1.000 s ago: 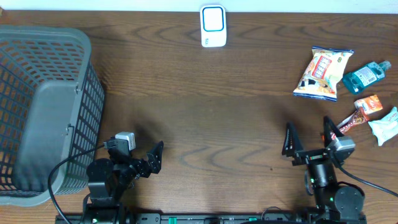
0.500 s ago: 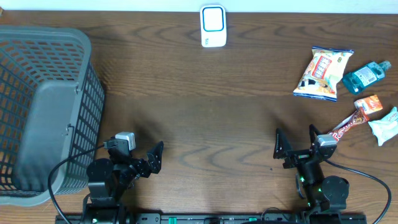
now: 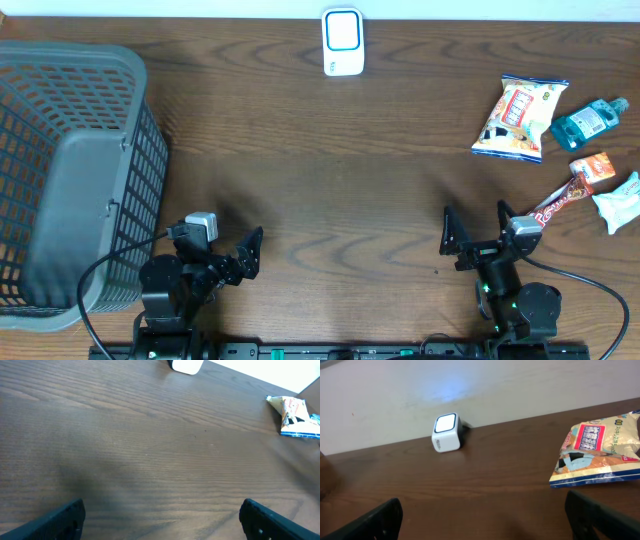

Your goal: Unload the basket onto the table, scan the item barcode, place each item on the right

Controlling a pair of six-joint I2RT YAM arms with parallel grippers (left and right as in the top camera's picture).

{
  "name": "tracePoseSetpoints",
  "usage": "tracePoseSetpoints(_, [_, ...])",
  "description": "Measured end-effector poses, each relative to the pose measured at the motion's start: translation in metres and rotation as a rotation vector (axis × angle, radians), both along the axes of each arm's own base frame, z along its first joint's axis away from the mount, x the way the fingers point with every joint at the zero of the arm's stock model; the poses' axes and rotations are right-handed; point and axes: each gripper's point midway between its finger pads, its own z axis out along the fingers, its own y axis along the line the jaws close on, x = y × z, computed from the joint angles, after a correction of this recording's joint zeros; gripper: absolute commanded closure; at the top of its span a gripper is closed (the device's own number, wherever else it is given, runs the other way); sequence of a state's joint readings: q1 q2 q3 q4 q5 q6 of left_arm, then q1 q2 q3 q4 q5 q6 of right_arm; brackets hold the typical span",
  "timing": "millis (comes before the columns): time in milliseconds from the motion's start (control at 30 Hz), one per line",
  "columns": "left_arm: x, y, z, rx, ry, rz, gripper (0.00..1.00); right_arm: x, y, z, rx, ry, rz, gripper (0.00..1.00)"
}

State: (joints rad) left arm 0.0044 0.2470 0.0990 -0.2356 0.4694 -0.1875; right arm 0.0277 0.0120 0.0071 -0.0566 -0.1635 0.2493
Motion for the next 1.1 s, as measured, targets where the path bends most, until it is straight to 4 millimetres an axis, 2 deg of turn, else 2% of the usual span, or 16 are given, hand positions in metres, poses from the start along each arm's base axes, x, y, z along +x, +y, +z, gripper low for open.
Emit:
tracePoseSetpoints(333, [0.000, -0.002, 0.001, 0.010, -0.007, -0.007, 0.02, 0.000, 0.000, 0.000, 0.000, 0.000, 0.000, 0.01])
tracePoseSetpoints(400, [0.005, 0.002, 0.006, 0.021, -0.044, 0.017, 0.02, 0.000, 0.000, 0.000, 0.000, 0.000, 0.000, 0.01])
tracePoseSetpoints(600, [0.024, 0.015, 0.044, 0.053, -0.291, 0.093, 0.01, 0.000, 0.000, 0.000, 0.000, 0.000, 0.000, 0.01])
tracePoseSetpoints(833, [0.022, 0.022, 0.034, 0.171, -0.314, 0.092, 0.02, 0.000, 0.000, 0.000, 0.000, 0.000, 0.000, 0.01])
tracePoseSetpoints(1100, [0.019, 0.025, 0.057, 0.299, -0.449, 0.082, 0.01, 0.000, 0.000, 0.000, 0.000, 0.001, -0.002, 0.01])
